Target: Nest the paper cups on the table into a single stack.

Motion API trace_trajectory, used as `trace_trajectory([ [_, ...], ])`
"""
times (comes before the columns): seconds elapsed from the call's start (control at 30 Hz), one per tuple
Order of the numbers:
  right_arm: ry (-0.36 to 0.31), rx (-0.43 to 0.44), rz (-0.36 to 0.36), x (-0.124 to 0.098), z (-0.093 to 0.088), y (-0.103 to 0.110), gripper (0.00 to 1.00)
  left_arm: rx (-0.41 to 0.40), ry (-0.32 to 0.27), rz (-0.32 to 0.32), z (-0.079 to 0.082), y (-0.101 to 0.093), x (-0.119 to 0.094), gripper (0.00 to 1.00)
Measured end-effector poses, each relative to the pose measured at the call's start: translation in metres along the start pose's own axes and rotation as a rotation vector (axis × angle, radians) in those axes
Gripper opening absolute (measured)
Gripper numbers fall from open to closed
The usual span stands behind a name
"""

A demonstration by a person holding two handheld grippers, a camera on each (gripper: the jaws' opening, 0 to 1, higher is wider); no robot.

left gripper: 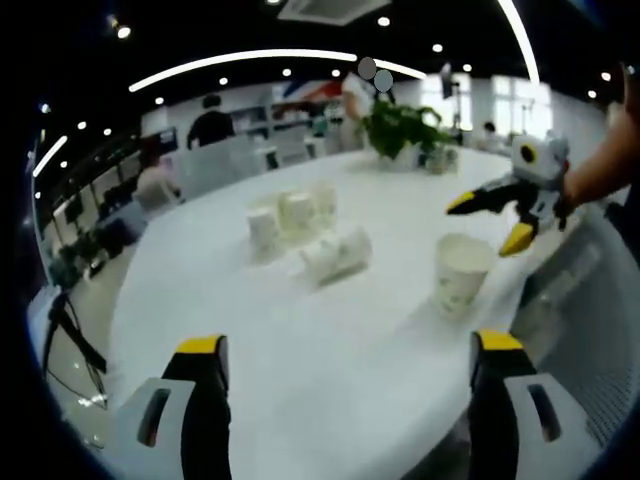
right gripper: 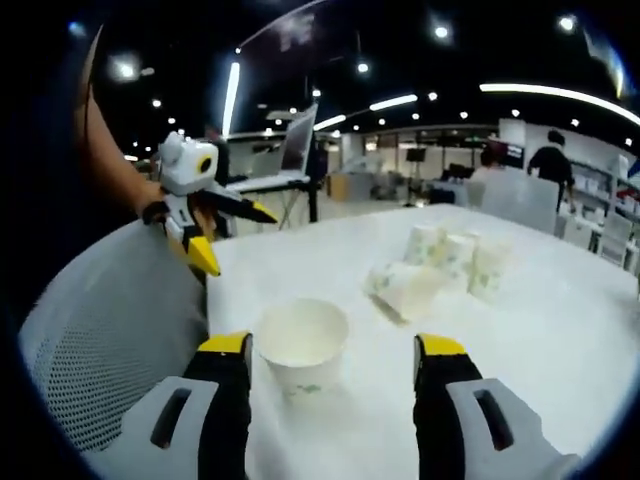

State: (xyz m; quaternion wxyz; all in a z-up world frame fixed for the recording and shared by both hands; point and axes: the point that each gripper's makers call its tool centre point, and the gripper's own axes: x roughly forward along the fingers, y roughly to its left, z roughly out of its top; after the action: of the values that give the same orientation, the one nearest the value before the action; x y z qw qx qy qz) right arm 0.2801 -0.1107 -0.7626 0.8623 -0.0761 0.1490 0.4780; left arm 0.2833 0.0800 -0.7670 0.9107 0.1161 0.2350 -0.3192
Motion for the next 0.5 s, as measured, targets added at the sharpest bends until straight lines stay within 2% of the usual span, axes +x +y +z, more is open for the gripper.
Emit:
trace_trajectory([
  [0.2,-0.003,0.003,-0.080,-0.019,0.003,-0.024,0.71,-0.007,-0.005,-0.013,0.000,-0.002,0.000,0.99],
  [0.4,0.010,0.002,-0.126,-0.040,-0.004,-0.047,0.80,-0.022,-0.016,-0.019,0.003,-0.004,-0.001,0.99],
  [0.5,0.039,-0.005,-0.141,-0.052,-0.012,-0.056,0.85,-0.024,-0.021,-0.018,0.004,-0.003,-0.001,0.99],
])
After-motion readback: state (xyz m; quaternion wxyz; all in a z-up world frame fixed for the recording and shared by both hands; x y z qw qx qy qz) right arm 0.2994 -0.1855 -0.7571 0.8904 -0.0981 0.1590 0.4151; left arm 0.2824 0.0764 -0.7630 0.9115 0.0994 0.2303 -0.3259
